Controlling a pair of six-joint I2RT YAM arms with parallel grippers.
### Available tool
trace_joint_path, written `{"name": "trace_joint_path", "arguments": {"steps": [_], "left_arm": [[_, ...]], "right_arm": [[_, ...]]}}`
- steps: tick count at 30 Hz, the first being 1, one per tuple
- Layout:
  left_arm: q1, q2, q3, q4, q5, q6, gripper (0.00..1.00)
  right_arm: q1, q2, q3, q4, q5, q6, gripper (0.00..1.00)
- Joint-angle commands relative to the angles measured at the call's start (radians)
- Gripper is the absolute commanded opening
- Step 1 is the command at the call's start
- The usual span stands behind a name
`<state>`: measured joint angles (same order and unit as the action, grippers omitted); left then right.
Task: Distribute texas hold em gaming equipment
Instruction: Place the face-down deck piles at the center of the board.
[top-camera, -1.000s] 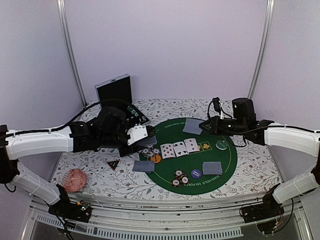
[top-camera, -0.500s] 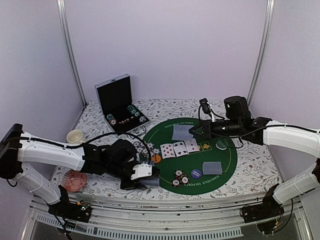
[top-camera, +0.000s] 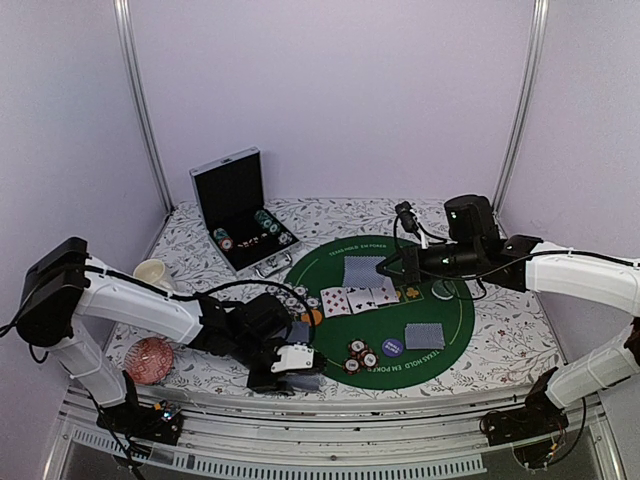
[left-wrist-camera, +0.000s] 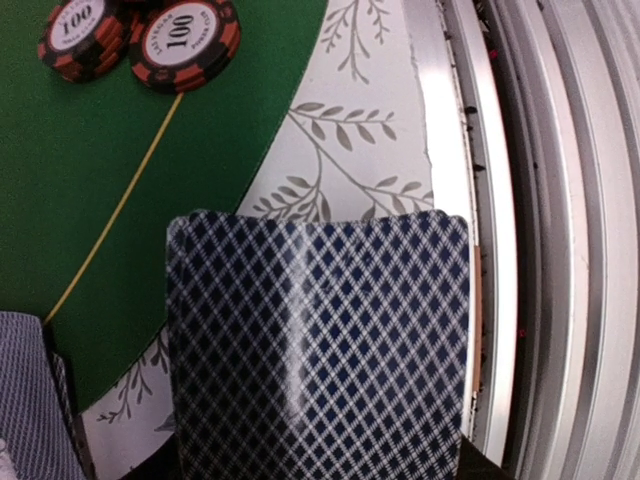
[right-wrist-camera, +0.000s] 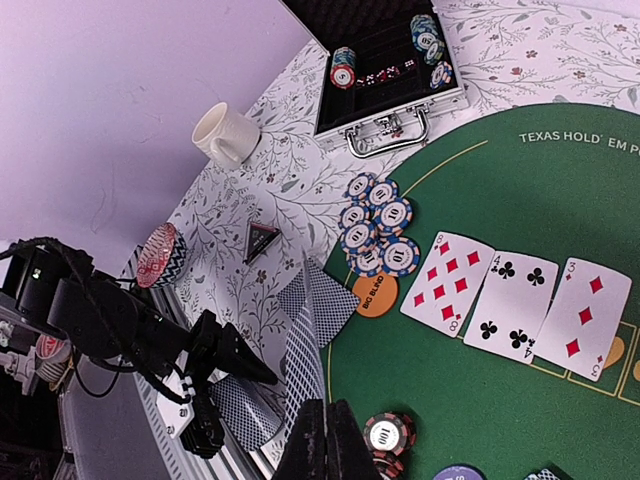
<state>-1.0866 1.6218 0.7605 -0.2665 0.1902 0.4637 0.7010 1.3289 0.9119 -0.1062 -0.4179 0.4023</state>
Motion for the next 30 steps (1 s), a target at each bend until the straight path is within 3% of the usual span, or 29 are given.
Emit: {"name": "trace_joint_path", "arguments": {"steps": [1,8,11,13,26,28,30], "left_arm": [[-0.011,0.048,-0.013,-0.038,-0.065,0.008,0.59],[-0.011,0.047,-0.026,-0.059,-0.054,0.009,0.72],[-0.012,0.045,-0.023,-0.061,-0.057,0.006,0.83],[-0.012,0.033,-0.021,-0.072,-0.045,0.005,0.97],[-0.010,-0.274,-0.027,-0.022,-0.012,-0.015,0.98],[0.011,-0.332,-0.035,0.035,-0.071,-0.078,0.98],[0.105,-0.357,-0.006,0.028,-0.084,-0.202,0.98]], "right_arm": [[0.010,-0.008,0.002,-0.004,0.014,-0.016,0.02],[0.011,-0.017,-0.001,-0.006,0.015,-0.021,0.02],[0.011,-0.018,0.003,-0.010,0.015,-0.023,0.02],[0.011,-0.017,0.005,-0.013,0.015,-0.023,0.02],[0.011,-0.015,0.011,-0.017,0.011,-0.033,0.02],[0.012,-0.018,0.009,-0.018,0.008,-0.035,0.02],[0.011,-0.022,0.007,-0.020,0.004,-0.041,0.02]]}}
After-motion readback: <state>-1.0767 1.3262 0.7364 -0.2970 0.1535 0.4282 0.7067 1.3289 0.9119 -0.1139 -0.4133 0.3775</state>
